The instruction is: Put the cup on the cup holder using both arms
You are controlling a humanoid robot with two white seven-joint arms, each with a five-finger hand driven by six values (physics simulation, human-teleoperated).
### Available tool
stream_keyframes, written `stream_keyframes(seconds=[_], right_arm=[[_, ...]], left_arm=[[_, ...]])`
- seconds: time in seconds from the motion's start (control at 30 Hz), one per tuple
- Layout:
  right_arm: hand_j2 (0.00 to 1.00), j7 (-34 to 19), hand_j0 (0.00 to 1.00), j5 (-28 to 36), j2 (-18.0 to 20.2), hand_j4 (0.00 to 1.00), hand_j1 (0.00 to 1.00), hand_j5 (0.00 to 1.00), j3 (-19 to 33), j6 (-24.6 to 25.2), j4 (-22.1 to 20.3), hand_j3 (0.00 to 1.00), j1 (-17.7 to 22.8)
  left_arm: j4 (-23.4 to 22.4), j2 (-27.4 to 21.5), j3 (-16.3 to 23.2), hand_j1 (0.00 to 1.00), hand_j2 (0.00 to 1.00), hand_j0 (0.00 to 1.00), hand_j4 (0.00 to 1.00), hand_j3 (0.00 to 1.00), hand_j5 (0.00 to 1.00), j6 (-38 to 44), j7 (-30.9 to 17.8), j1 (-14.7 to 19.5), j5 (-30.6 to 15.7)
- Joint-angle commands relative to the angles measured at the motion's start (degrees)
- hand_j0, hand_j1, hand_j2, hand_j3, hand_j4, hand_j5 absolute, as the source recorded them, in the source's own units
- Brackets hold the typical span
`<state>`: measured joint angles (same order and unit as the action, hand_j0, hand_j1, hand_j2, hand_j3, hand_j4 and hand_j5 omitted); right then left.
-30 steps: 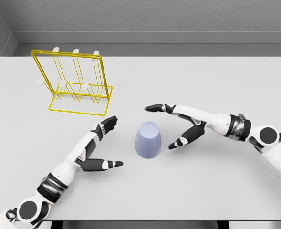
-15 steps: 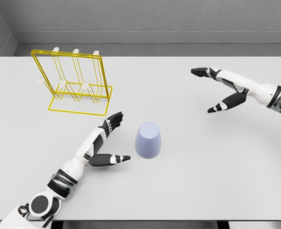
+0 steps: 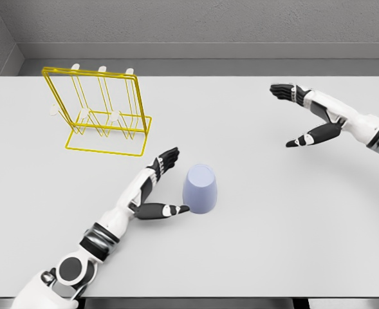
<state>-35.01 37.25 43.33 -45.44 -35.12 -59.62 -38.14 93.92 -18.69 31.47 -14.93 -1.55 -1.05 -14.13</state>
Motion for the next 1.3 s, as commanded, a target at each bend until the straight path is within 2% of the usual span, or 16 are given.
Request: stream_keyframes(seconds=[0.0, 0.17, 0.37, 0.53, 1.0, 1.07, 1.27], right_arm=[[1.0, 0.0, 1.0, 1.3, 0.4, 1.0, 1.0, 1.0, 0.5, 0.1, 0.3, 1.0, 0.0], [1.0, 0.0, 1.0, 1.5, 0.2, 1.0, 1.0, 1.0, 1.6, 0.1, 2.1, 1.0, 1.1], [1.0, 0.0, 1.0, 0.8, 1.6, 1.0, 1.0, 1.0, 2.5, 0.1, 1.2, 1.0, 2.1], [1.0, 0.0, 1.0, 0.7, 4.6, 1.0, 1.0, 1.0, 2.6, 0.1, 1.0, 1.0, 4.7], [1.0, 0.0, 1.0, 0.9, 3.6, 1.0, 1.0, 1.0, 3.3, 0.1, 1.3, 1.0, 4.6], [1.0, 0.0, 1.0, 0.7, 3.3, 1.0, 1.0, 1.0, 3.3, 0.1, 1.5, 1.0, 4.5], [1.0, 0.0, 1.0, 0.7, 3.3, 1.0, 1.0, 1.0, 3.3, 0.1, 2.3, 1.0, 4.2]], left_arm=[[-0.2, 0.8, 0.1, 1.0, 1.0, 1.0, 1.0, 1.0, 1.0, 0.3, 0.0, 0.0, 1.2], [-0.1, 0.9, 0.2, 1.0, 1.0, 1.0, 1.0, 1.0, 1.0, 0.5, 0.0, 0.0, 1.2], [-0.2, 1.4, 1.8, 1.0, 1.0, 1.0, 1.0, 1.0, 1.0, 0.6, 0.0, 0.6, 1.3], [-0.2, 1.6, 1.8, 1.0, 1.0, 1.0, 1.0, 1.0, 1.0, 1.1, 0.0, 0.6, 1.3], [-2.9, 4.2, 1.8, 1.0, 1.0, 1.0, 1.0, 1.0, 1.0, 3.6, 0.0, 2.4, 1.3], [-3.0, 4.2, 3.1, 1.0, 1.0, 1.0, 1.0, 1.0, 1.0, 3.6, 0.0, 2.5, 1.2], [-3.0, 4.8, 3.5, 1.0, 1.0, 1.0, 1.0, 1.0, 1.0, 3.6, 0.0, 2.5, 1.3]])
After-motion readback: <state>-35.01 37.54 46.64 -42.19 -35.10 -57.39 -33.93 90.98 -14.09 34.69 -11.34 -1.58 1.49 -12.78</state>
